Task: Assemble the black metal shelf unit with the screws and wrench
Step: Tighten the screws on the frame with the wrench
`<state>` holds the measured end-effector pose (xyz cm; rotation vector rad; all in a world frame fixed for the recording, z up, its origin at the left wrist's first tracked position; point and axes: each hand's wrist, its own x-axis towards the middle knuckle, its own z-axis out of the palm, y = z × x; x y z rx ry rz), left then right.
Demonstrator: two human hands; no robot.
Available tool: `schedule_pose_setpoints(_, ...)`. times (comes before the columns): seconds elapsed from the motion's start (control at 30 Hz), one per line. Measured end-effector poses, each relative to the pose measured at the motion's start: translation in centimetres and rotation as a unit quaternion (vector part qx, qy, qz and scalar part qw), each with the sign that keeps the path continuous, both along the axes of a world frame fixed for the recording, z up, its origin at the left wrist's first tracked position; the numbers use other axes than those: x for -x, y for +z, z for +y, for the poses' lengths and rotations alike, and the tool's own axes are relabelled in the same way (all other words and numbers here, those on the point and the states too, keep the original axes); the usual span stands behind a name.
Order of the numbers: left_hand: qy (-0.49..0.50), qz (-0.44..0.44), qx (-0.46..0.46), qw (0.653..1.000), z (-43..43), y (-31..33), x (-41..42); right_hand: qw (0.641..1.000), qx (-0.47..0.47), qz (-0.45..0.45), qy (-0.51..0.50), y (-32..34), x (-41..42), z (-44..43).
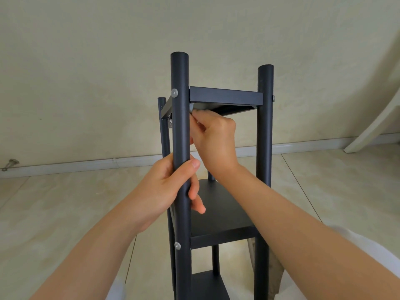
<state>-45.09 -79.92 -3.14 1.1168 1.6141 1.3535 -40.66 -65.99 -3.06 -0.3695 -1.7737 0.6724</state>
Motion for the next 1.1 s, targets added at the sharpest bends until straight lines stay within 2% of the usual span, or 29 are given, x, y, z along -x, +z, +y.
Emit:
schedule_pose_setpoints(0.13,0.001,-0.011,-0.015,1.0,0.1,-0.1,0.2,0.996,0.05,-0.06,0.046,-0.1,-1.1,0.9)
schedule_pose_setpoints(0.23,0.009,-0.003,-0.017,1.0,0.2,-0.3,0.4,0.986,0.081,-0.122,0.08,0.8,-2.4,1.0)
schedule_pose_setpoints(0.47,0.002,0.012,-0.016,1.0,0.0,-0.8,0.7,0.956,0.154,-0.204,0.141,3.3,-4.3,0.4)
schedule_pose_setpoints(0.63,-0.005,0.018,-0.013,1.0,0.0,-0.9,0.5,0.964,0.161,-0.169,0.129,4.0,-4.3,-0.1)
schedule_pose_setpoints(0.9,-0.002,0.005,-0.013,1.0,-0.1,-0.7,0.5,0.977,0.11,-0.158,0.094,3.4,-3.9,-0.2)
schedule_pose_setpoints(1.1,-0.011,-0.029,-0.026,0.999,0.0,-0.8,0.2,0.985,0.114,-0.095,0.084,1.5,-2.5,-0.5)
